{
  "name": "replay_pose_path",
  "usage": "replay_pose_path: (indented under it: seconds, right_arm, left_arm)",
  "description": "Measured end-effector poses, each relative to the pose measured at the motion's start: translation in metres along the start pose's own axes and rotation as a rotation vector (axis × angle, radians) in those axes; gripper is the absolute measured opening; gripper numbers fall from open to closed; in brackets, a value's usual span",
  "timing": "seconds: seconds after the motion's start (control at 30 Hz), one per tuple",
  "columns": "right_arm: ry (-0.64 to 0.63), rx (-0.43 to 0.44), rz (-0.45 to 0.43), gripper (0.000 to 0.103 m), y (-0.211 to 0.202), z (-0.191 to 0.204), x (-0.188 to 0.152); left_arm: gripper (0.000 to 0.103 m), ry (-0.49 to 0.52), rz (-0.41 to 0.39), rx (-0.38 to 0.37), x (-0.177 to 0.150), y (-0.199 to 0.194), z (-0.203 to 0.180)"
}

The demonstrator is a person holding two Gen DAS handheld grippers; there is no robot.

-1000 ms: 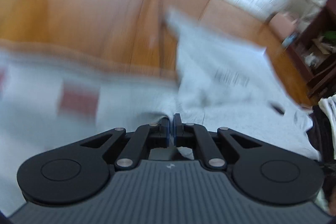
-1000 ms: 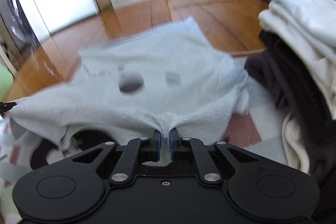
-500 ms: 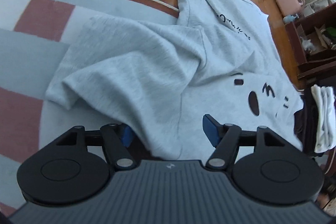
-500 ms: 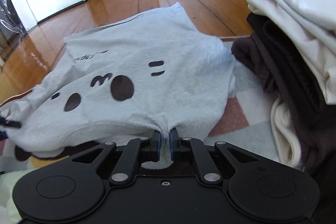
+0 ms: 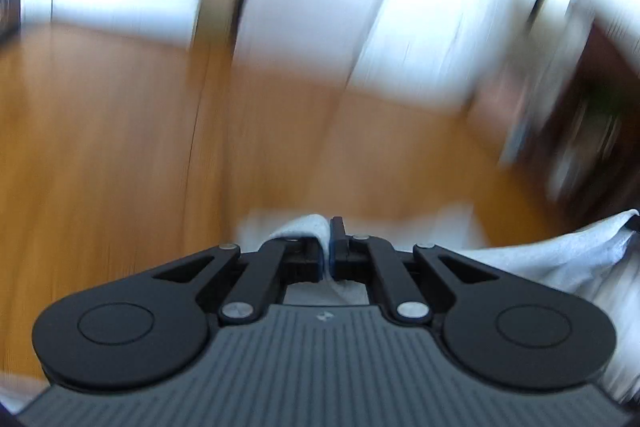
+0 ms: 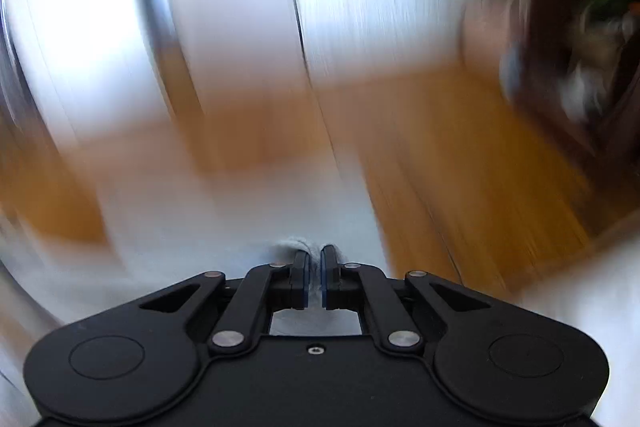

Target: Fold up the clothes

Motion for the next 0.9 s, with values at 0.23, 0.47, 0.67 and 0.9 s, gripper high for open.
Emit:
replay_pose_path:
  seconds: [0.23, 0.47, 0.67, 0.9]
  right_arm:
    - [-0.153, 0.010, -0.434, 0.005, -0.110, 0.058, 0.050]
    - [-0.258, -0.050, -0.147, 0.005, -0.059, 0.038, -0.099]
    - [-0.296, -0.114, 0.292, 0.005, 0.022, -0.003, -0.259]
    - [-0.385, -0.119, 0.288, 0.005, 0.010, 0.024, -0.263]
  left_arm:
    - [0.002, 0.083, -0.369, -0.007, 0.034, -0.168, -0.030]
    - [0.003, -0.100, -0.011, 0.040, -0.143, -0.099, 0.025]
    - [0.003, -0.224, 0.343, 0.228, -0.310, -0.001, 0.099]
    - [0.003, -0.088, 0.128, 0.323, -0.241, -0.050, 0.086]
Point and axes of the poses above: each gripper's, at about its wrist camera, not at the fingertips, and y roughly the way its jaws point, z to its left, x to its top, the point moved 10 cm from there along y, roughly the way its jaws point, and after that the axes turned 7 degrees about z, right-handed, at the moved point
